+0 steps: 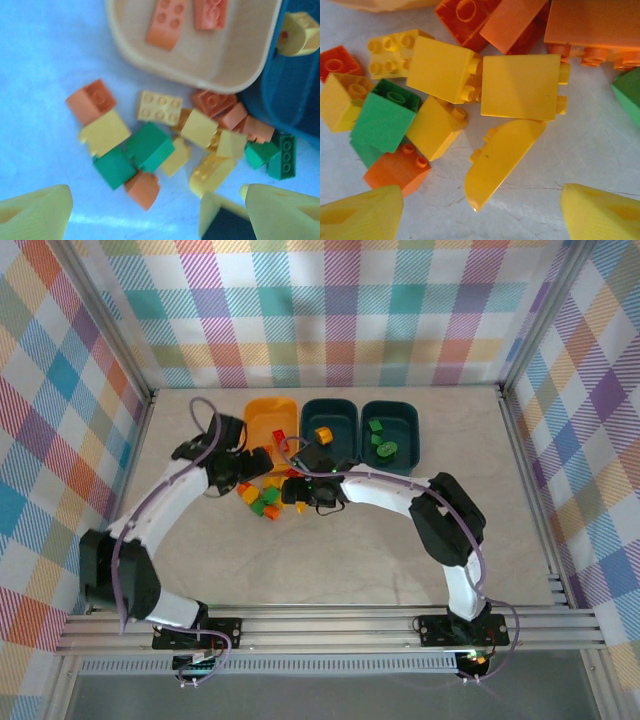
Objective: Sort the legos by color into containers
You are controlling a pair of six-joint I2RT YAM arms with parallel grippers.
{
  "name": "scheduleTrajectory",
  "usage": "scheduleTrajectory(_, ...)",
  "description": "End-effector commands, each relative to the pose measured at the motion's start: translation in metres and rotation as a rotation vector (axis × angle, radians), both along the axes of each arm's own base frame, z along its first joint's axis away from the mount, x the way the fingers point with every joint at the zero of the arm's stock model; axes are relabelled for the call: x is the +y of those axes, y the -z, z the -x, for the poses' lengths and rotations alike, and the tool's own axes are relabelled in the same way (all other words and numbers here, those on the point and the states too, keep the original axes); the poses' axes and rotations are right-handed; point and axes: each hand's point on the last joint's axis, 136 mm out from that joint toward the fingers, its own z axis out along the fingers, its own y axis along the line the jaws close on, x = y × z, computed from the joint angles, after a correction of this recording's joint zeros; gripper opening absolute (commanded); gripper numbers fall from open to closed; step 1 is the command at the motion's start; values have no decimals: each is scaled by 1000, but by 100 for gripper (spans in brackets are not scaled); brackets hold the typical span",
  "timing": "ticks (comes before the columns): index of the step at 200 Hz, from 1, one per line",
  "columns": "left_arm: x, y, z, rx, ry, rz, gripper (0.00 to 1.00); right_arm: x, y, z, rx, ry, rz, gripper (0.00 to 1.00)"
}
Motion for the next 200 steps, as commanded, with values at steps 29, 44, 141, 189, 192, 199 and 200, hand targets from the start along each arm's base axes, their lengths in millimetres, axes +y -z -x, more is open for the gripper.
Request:
scheduleTrajectory(29,8,28,40,27,-47,62,90,5,18,-17,1,46,101,78)
scheduleTrajectory(44,7,30,41,34,-38,64,90,2,25,-18,4,45,133,73)
scheduleTrajectory(141,0,40,42,49,-6,86,91,-42,8,13,-67,6,177,26)
scheduleTrajectory(189,-11,61,48,97,-33,174,90,-57,-60,-11,-237,-21,149,23)
scheduleTrajectory(192,-14,62,49,102,-34,194,90,-58,-61,-16,-244,-21,151,23)
scheduleTrajectory(199,-20,66,50,114,-43,239,90,-62,-65,-28,-255,-12,148,23)
scheduleTrajectory(200,-22,67,50,114,-44,247,90,-62,-66,-30,-256,-10,147,23)
